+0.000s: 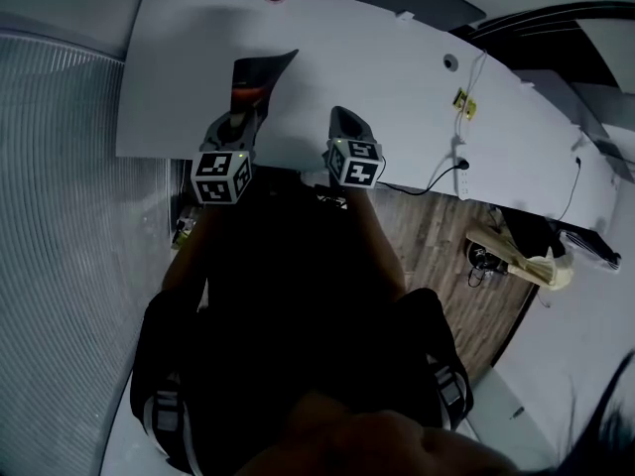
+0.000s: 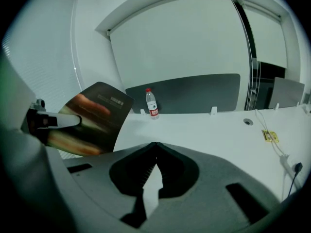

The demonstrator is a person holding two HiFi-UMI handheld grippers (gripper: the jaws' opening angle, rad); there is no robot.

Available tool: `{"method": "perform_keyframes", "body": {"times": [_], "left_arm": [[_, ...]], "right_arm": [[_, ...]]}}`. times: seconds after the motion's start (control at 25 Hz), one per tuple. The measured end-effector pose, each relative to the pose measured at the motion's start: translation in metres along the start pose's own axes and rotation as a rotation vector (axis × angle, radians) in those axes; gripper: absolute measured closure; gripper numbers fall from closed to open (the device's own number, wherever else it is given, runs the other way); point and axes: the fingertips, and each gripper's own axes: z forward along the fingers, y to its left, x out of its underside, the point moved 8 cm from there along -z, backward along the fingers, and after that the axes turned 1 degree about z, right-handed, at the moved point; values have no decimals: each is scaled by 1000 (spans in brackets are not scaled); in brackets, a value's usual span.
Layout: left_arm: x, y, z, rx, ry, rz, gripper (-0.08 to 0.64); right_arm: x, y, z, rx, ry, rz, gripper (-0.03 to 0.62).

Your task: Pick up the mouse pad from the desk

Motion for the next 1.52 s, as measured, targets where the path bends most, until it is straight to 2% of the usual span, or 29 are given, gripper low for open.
{"method": "perform_keyframes", "body": {"times": [0.36, 0.72, 0.96, 1.2, 1.52], "left_arm": [[-15, -3, -19, 32, -70, 6, 535], [-31, -14, -43, 56, -152, 21, 535], [-37, -15, -69, 70, -249, 28, 535], [-30, -9, -86, 66, -248, 33, 535], [-15, -8, -98, 57, -241, 21, 535]], "right_arm": [[-4, 13, -24, 20, -51, 8, 591], [-17, 32, -53, 4, -130, 10, 591], [-26, 54, -78, -31, -203, 10, 591], [-36, 77, -107, -40, -292, -6, 591], [-40, 86, -120, -33, -351, -13, 591]]}}
